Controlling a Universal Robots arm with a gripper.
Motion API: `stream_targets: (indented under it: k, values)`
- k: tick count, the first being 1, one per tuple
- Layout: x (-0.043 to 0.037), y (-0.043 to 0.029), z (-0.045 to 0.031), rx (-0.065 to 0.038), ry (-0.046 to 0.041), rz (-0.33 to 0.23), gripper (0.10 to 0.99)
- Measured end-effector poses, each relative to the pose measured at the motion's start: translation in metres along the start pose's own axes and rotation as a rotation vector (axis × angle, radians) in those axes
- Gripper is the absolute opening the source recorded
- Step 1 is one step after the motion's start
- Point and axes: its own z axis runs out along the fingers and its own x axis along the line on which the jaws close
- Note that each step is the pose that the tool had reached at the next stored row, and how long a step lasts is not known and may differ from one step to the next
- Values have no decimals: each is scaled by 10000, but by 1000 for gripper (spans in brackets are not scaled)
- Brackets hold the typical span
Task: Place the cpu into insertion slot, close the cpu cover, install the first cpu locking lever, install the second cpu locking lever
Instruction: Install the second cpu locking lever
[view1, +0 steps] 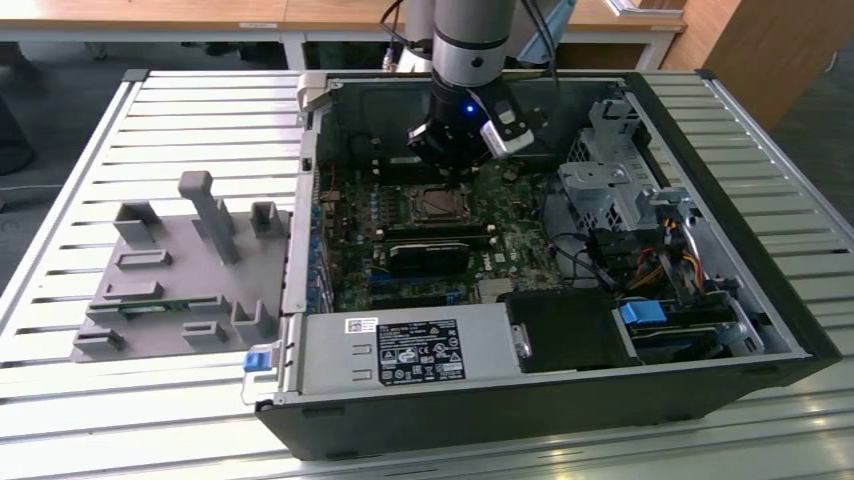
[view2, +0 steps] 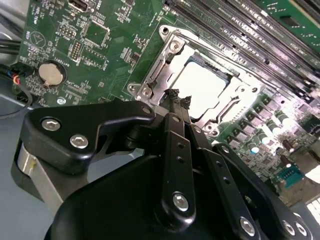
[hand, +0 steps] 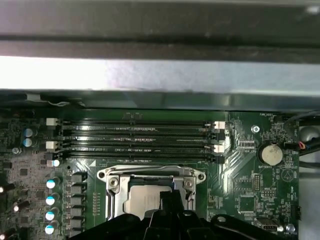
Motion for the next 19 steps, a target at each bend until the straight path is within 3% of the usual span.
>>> stream_targets:
  k: [3, 6, 16, 19]
  values:
    - [-2, 3, -76, -7, 4, -1, 106]
    - [-2, -9, -93, -11, 12, -2, 106]
    - [-3, -217, -101, -15, 15, -1, 106]
    - [-4, -239, -103, -15, 73, 1, 106]
